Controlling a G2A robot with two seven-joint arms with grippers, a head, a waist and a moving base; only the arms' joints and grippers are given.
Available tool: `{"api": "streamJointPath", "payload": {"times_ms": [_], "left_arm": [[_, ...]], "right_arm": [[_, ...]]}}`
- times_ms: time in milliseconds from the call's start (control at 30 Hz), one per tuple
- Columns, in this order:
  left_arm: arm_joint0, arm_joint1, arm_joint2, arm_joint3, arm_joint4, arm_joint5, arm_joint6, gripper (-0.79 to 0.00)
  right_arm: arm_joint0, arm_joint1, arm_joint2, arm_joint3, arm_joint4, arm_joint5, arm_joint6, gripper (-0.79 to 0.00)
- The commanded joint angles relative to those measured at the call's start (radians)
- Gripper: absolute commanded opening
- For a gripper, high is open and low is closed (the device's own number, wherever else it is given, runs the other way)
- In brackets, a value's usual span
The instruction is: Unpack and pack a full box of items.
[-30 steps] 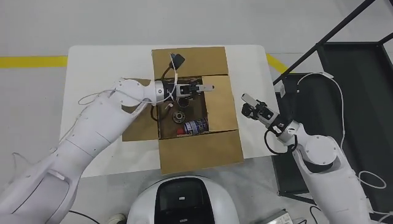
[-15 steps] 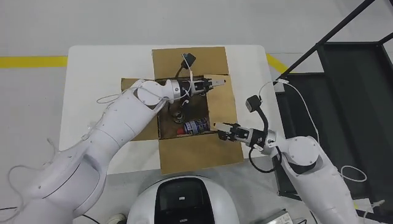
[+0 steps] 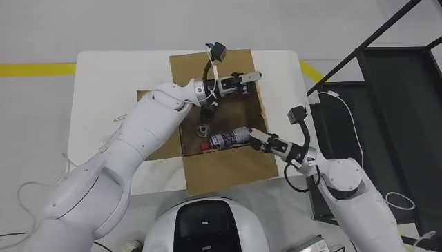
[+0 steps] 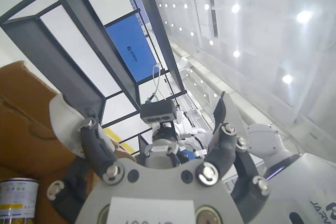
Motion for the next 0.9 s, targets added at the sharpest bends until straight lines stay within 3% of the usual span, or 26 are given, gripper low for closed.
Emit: {"api": "streamJointPath", "payload": {"times_ms": [0,67,167,333,467,600,733,867], "left_arm": [[0.001,0.007,-0.025,0.002,-0.018,-0.027,-0.03,0.0],[0.003,0.022,-0.058,0.001,-0.027,-0.057,-0.064,0.0],[0.016,0.055,-0.113,-0.038,-0.024,-0.067,-0.094,0.0],[0.091,0.143,-0.23,-0.214,0.067,-0.057,-0.105,0.0],[0.223,0.231,-0.384,-0.376,0.193,-0.079,-0.083,0.0],[0.396,0.309,-0.58,-0.57,0.294,-0.045,-0.077,0.0],[0.573,0.361,-0.756,-0.768,0.367,0.015,-0.064,0.0],[0.697,0.391,-0.887,-0.877,0.393,0.064,-0.055,0.0]], "right_arm": [[-0.046,-0.001,0.052,0.003,0.052,-0.083,-0.046,0.0],[-0.08,-0.002,0.099,0.021,0.084,-0.127,-0.08,0.0],[-0.084,-0.002,0.136,0.052,0.104,-0.115,-0.11,0.0],[-0.006,-0.007,0.129,0.139,-0.012,-0.027,-0.269,0.0],[0.091,-0.017,0.069,0.225,-0.064,0.034,-0.344,0.0],[0.159,-0.023,0.026,0.292,-0.074,0.061,-0.341,0.0],[0.203,-0.027,0.001,0.332,-0.126,0.101,-0.361,0.0],[0.229,-0.031,-0.029,0.356,-0.214,0.151,-0.415,0.0]]}}
